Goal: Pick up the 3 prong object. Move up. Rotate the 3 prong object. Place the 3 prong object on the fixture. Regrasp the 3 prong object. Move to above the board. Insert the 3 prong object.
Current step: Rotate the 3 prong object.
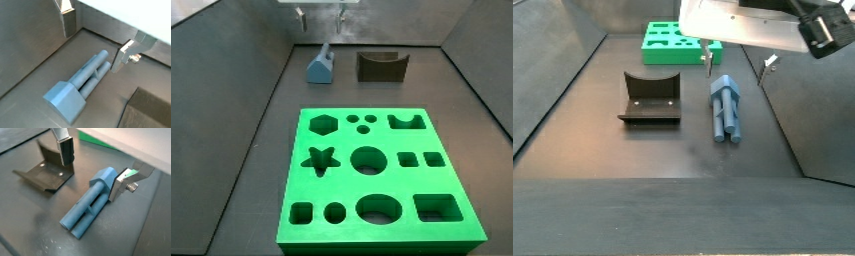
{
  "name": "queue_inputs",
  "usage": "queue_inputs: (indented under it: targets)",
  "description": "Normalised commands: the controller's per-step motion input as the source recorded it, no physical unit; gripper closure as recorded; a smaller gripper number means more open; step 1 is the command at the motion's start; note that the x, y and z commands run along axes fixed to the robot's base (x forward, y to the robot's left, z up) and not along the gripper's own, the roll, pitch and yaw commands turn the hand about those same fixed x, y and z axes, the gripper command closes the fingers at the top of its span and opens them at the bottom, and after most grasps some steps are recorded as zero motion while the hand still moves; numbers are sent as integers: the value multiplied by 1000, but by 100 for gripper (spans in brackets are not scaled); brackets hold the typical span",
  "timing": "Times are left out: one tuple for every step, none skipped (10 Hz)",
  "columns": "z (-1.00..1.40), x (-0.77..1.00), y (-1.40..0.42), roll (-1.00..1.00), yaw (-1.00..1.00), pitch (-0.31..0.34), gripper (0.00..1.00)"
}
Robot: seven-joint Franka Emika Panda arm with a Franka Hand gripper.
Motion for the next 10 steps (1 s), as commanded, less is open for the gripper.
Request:
queue_inputs:
  targets:
    - [-37, 36, 3, 9, 739, -32, 0]
    - [-37, 35, 3, 9, 381, -32, 0]
    - [-38, 35, 3, 9, 282, -32, 0]
    - [-1000, 0, 0, 0, 0, 0, 0]
    - [-1000, 2, 0, 1, -33, -3, 0]
    - [-1000, 14, 5, 9, -37, -26, 0]
    - [-1000, 18, 7, 11, -37, -29, 0]
    - [-1000, 26, 12, 15, -31, -28, 0]
    - [-1000, 33, 17, 19, -27, -28, 0]
    - [-1000, 40, 22, 21, -25, -23, 0]
